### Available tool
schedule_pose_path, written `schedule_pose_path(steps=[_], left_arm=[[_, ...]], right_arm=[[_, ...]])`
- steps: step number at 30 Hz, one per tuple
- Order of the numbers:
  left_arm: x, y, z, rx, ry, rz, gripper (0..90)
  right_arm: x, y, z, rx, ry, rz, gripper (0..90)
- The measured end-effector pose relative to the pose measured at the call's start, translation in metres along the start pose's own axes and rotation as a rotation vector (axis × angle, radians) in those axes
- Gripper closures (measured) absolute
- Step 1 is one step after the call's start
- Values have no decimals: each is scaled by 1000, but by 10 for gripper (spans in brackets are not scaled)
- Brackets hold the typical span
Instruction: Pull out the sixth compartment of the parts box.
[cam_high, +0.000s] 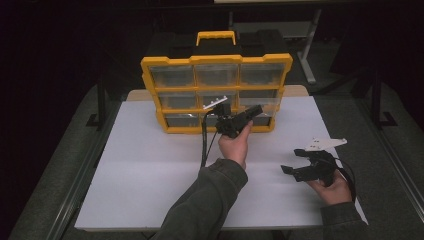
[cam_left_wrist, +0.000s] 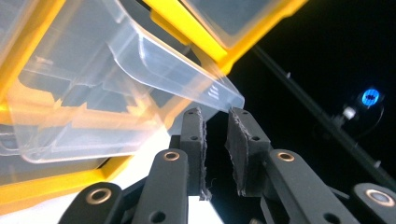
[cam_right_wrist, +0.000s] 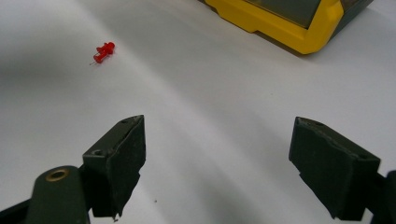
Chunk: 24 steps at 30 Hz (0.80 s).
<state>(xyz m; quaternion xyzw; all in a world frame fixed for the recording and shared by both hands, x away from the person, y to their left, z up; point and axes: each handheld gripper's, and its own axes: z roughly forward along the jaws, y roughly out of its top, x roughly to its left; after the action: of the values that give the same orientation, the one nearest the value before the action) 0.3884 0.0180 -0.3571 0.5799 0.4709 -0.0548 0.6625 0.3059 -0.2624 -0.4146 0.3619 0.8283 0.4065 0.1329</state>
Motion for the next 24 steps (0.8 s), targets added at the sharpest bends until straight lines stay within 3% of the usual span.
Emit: schedule_pose_path(steps=[4, 8, 13, 24], left_arm=[[-4, 4, -5, 61, -6, 60, 725], [-8, 13, -10, 137, -14, 161, 700], [-18, 34, -20, 240, -35, 371, 678], [-32, 84, -18, 429, -73, 687, 649]], right_arm=[[2, 0, 1, 8, 1, -7, 176], [2, 0, 1, 7, 1, -7, 175], [3, 1, 0, 3, 0, -16, 176], [1, 0, 0, 4, -3, -12, 176]])
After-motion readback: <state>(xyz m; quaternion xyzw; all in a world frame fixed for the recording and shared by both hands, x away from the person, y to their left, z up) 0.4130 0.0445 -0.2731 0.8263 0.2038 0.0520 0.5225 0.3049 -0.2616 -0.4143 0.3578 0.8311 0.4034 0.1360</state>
